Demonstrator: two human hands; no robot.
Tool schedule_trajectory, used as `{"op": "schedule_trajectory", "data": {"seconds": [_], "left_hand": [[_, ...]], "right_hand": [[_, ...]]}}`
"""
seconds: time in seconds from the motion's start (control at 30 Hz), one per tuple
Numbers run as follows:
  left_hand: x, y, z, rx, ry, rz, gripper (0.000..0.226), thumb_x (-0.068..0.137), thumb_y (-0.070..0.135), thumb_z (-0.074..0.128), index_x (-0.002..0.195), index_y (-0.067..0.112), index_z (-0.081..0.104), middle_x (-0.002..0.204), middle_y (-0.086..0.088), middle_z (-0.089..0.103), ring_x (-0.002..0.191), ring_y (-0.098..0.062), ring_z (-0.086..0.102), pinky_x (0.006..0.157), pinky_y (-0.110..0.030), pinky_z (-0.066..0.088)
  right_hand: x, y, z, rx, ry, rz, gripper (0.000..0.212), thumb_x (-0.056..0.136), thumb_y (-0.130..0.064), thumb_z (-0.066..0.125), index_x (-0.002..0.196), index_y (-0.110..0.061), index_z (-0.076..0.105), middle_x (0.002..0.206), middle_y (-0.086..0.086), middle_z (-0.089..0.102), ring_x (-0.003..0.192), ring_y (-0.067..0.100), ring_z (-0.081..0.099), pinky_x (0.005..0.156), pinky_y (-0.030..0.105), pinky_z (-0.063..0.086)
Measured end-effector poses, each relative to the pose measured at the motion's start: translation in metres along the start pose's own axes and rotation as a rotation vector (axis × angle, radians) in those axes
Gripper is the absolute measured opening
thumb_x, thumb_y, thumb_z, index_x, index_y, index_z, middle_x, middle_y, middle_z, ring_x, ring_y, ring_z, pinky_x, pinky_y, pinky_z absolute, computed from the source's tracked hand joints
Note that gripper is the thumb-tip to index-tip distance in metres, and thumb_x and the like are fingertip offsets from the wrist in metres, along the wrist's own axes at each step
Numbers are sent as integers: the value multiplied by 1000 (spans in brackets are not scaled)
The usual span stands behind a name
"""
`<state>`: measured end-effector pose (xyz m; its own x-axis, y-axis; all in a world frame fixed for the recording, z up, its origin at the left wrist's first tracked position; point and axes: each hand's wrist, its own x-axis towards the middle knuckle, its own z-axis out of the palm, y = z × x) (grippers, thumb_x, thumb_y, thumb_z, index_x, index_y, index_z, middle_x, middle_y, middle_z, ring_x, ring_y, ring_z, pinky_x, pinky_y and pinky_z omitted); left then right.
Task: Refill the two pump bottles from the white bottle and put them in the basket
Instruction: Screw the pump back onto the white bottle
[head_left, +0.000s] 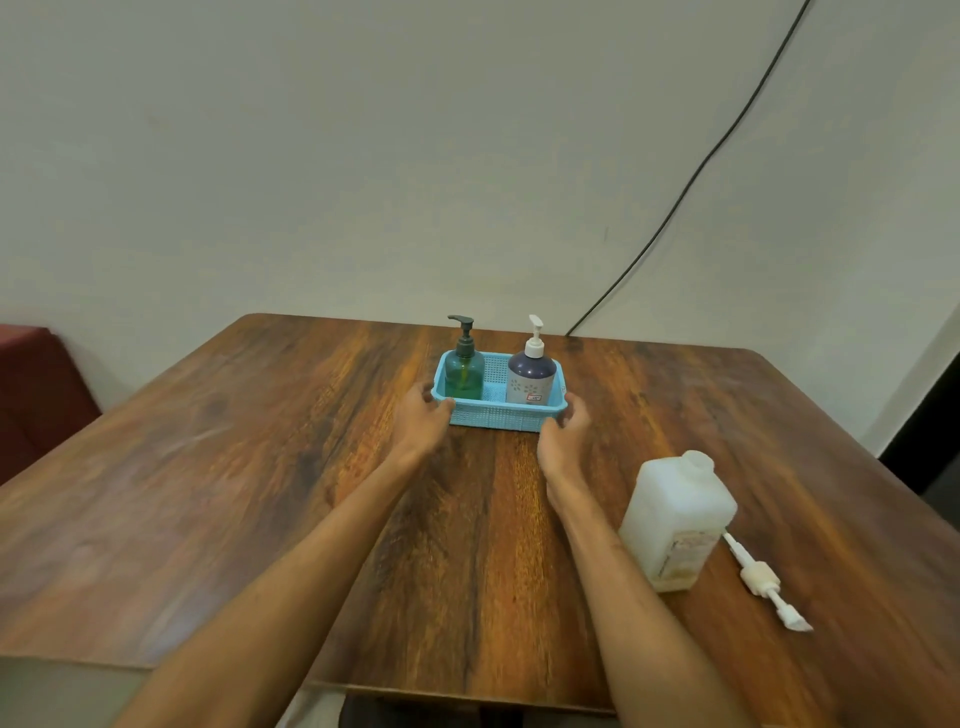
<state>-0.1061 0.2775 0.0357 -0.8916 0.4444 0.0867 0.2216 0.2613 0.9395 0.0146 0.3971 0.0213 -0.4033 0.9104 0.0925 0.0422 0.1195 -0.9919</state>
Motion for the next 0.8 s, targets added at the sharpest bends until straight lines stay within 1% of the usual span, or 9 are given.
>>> {"op": "schedule_trajectory", "data": {"seconds": [0.07, 0.17, 0.23, 0.37, 0.43, 0.5, 0.63, 0.7, 0.8], "left_hand": [[-20, 3, -2, -15, 16, 17, 50, 100, 19, 58, 147, 10, 44, 141, -12, 56, 122, -24, 60, 95, -45, 58], [-55, 6, -3, -44, 38, 61, 48, 98, 19, 61, 144, 12, 48, 139, -10, 57, 120, -22, 60, 98, -46, 56], [-82, 7, -1, -61, 29, 93, 47, 98, 18, 62, 143, 13, 50, 136, -7, 59, 117, -18, 61, 98, -44, 56], [-131, 8, 9, -99, 25, 118, 43, 97, 19, 63, 138, 16, 54, 129, -2, 63, 115, -16, 62, 99, -43, 56], [-155, 10, 15, -116, 15, 137, 42, 96, 20, 64, 137, 17, 55, 128, -2, 63, 113, -15, 63, 98, -43, 56], [-177, 10, 21, -124, 3, 171, 41, 97, 20, 63, 137, 17, 55, 130, -1, 63, 113, -13, 63, 97, -42, 57], [-218, 8, 37, -128, -39, 217, 39, 97, 20, 63, 136, 18, 58, 132, 0, 63, 113, -11, 63, 94, -40, 58], [-234, 6, 46, -105, -68, 244, 40, 96, 21, 64, 136, 19, 58, 133, 1, 63, 110, -7, 63, 93, -34, 58], [-249, 3, 58, -86, -118, 287, 43, 95, 21, 66, 137, 18, 57, 133, 4, 62, 104, 0, 60, 87, -18, 53]], "right_hand": [[-20, -4, -8, -18, -17, -39, 48, 100, -1, 47, 146, -17, 43, 143, 5, 52, 126, 15, 54, 92, 22, 51], [-47, -9, -23, -34, -45, -119, 45, 101, -4, 47, 144, -19, 46, 145, 3, 50, 130, 16, 52, 106, 34, 49], [-64, -13, -35, -39, -56, -170, 45, 99, -3, 48, 141, -19, 49, 142, 1, 53, 125, 14, 55, 105, 33, 49], [-98, -17, -61, -55, -65, -243, 44, 97, -3, 53, 139, -18, 53, 140, -1, 54, 117, 8, 56, 90, 13, 45], [-115, -17, -77, -53, -78, -266, 43, 97, -4, 55, 138, -19, 53, 140, -3, 54, 115, 5, 54, 84, 7, 43], [-129, -15, -94, -51, -76, -282, 41, 97, -6, 57, 136, -19, 55, 137, -5, 56, 114, 4, 56, 83, 6, 44], [-150, -6, -126, -44, -57, -295, 39, 96, -10, 61, 133, -22, 59, 129, -10, 62, 108, -1, 60, 86, 13, 52], [-158, 1, -139, -37, -35, -296, 38, 96, -10, 63, 131, -22, 60, 126, -11, 63, 107, -2, 61, 82, 11, 51], [-168, 12, -156, -14, 0, -296, 34, 95, -7, 63, 126, -22, 63, 121, -8, 65, 107, 2, 62, 80, 10, 52]]}}
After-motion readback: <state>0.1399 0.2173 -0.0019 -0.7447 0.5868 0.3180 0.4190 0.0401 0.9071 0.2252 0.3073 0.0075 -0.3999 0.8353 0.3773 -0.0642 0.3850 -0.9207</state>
